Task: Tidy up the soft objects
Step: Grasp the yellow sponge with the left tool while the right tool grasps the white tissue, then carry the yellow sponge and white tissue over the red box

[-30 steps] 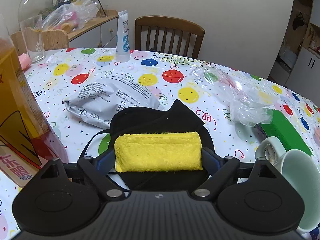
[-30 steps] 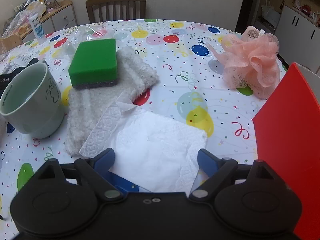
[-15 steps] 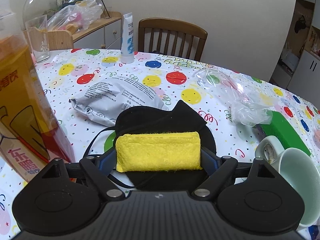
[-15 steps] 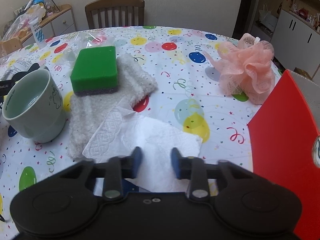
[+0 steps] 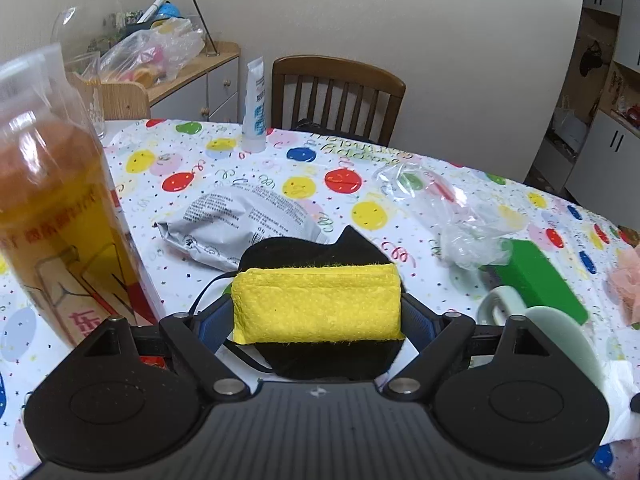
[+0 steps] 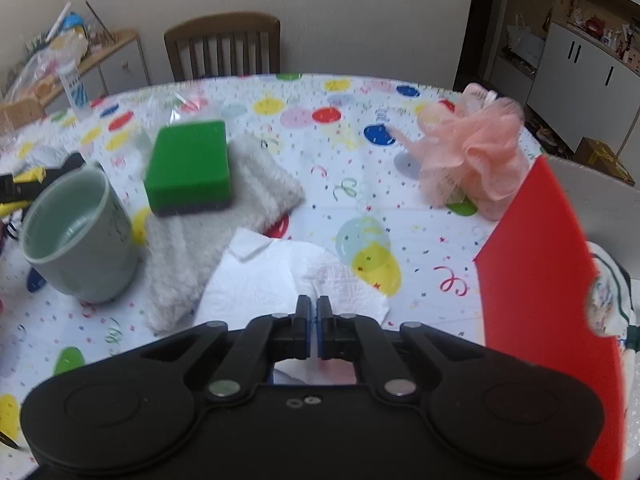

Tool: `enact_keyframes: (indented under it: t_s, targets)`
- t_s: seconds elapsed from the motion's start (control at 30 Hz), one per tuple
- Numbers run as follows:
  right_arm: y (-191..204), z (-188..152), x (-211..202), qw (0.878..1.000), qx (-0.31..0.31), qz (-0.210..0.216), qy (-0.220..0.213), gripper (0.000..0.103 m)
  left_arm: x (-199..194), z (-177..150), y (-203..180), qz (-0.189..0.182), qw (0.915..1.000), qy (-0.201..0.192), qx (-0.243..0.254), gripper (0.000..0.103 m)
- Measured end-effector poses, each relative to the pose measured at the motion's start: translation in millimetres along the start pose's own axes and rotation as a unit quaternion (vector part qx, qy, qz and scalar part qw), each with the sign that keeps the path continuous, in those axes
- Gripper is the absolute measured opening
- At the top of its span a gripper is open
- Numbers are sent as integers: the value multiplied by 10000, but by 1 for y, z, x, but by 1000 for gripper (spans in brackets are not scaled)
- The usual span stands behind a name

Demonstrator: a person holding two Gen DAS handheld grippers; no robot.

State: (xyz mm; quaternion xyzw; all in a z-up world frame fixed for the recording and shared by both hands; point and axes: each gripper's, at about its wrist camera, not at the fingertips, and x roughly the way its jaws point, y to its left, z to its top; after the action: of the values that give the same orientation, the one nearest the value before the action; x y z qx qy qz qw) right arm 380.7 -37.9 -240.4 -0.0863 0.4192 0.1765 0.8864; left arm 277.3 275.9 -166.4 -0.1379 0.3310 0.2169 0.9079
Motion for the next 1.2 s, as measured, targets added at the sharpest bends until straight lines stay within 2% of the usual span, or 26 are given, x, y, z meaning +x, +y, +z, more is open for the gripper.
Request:
enact_keyframes:
  t_s: [0.33, 0.6, 0.83, 1.2]
  targets:
    - [-9, 8, -51, 9985, 147, 208, -476, 2, -43, 10, -13, -248, 9995, -139, 122, 87]
    - [-23, 11, -98, 9958, 275, 378, -788, 2, -82, 14, -40, -567, 9972, -185, 450, 87]
    - [-43, 9, -135, 9931, 271, 392, -1071, 2, -116, 12, -75, -864, 9928, -380, 740, 87]
    - [-97, -8, -179, 9889, 447, 295, -1389, 2, -163, -2, -149, -1478, 9812, -436, 1158, 87]
